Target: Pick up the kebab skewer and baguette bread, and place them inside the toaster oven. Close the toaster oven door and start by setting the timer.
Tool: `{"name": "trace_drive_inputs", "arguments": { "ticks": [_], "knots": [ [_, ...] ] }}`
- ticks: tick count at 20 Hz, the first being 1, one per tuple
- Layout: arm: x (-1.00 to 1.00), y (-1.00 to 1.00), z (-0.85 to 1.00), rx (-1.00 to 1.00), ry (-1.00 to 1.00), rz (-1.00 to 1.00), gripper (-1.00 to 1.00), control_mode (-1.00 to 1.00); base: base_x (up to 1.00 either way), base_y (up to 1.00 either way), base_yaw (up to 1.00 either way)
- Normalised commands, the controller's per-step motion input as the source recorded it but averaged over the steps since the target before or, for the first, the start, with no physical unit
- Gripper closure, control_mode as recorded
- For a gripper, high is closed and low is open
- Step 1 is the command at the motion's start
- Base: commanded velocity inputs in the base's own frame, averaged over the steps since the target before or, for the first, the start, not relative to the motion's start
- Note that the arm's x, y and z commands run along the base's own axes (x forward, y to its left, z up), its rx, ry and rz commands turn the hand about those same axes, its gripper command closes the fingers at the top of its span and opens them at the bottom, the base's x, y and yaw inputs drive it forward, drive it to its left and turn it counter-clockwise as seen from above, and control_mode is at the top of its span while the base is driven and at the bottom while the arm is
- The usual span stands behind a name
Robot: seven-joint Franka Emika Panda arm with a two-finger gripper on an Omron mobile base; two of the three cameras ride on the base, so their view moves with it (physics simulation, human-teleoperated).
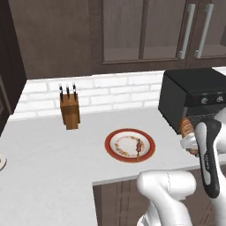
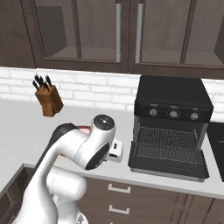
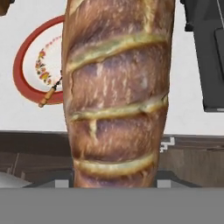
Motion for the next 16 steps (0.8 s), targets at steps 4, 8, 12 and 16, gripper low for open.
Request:
{"name": "trace_drive_inputs", "arguments": {
  "ticks": [4, 8, 12, 16],
  "knots": [
    [0.05, -0.97, 0.37, -0.07, 0.01, 0.07, 1.00, -1.00, 0.00, 0.00, 0.00],
    [0.22, -0.72, 0.28, -0.10, 0.14, 0.01, 1.00, -1.00, 0.00, 0.00, 0.00],
    [0.09, -0.33, 0.00, -0.09, 0.20, 0.00, 1.00, -1.00, 0.00, 0.00, 0.00],
    [0.16, -0.02, -0.15, -0.07, 0.00, 0.00, 1.00, -1.00, 0.00, 0.00, 0.00]
  ]
}}
